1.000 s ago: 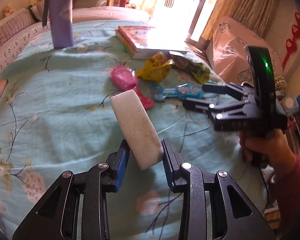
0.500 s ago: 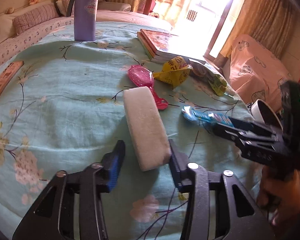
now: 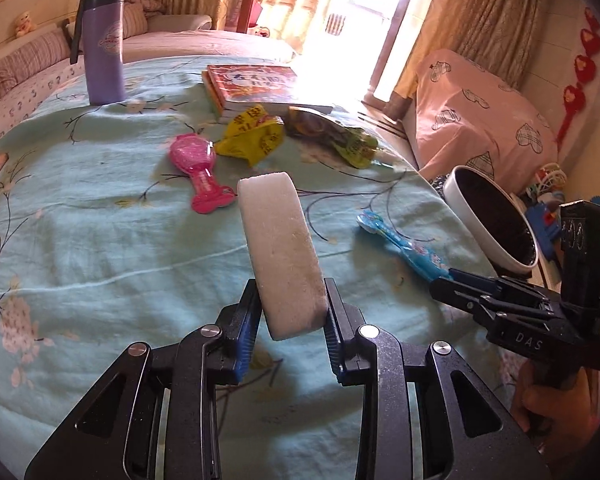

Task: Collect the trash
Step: 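Carry foam block and blue bottle over the bin and open both tools to drop them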

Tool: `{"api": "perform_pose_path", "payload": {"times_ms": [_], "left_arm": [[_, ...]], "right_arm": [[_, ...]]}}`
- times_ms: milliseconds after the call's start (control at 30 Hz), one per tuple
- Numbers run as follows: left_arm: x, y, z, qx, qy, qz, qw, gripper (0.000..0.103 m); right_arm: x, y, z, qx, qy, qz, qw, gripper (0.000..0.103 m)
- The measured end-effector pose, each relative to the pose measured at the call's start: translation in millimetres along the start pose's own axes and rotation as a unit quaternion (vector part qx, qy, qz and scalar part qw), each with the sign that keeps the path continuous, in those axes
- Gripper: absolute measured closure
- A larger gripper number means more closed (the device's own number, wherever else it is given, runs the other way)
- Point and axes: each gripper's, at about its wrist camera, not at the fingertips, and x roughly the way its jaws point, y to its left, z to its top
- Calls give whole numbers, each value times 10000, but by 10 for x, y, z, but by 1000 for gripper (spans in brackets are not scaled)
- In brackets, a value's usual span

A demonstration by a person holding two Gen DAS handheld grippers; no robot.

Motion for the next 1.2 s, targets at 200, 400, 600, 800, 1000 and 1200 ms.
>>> {"api": "perform_pose_path", "payload": {"times_ms": [200,400,600,800,1000,1200], "left_arm": [[-26,-65,-45,80,35,6,10000,75],[-15,-93,-81,68,131,12,9999,75],[-35,-234,-69,240,119,-28,9996,75],[46,-497,-13,468,186,-240,9984,75],[112,-930,83,847,191,-536,9948,75],[172,-1315,181,1152,212,-770,9901,75]], "right_arm": [[-29,96,-9,-244,76,-120,9996,78],[104,168,111,-516,30,-190,9985,48],[216,133,164,-498,84,-184,9986,58],[-161,-140,74,10,-316,-63,9995,58],[-613,-478,15,413,-705,-152,9965,58],[-952,-792,-39,688,-997,-419,9917,58]]}}
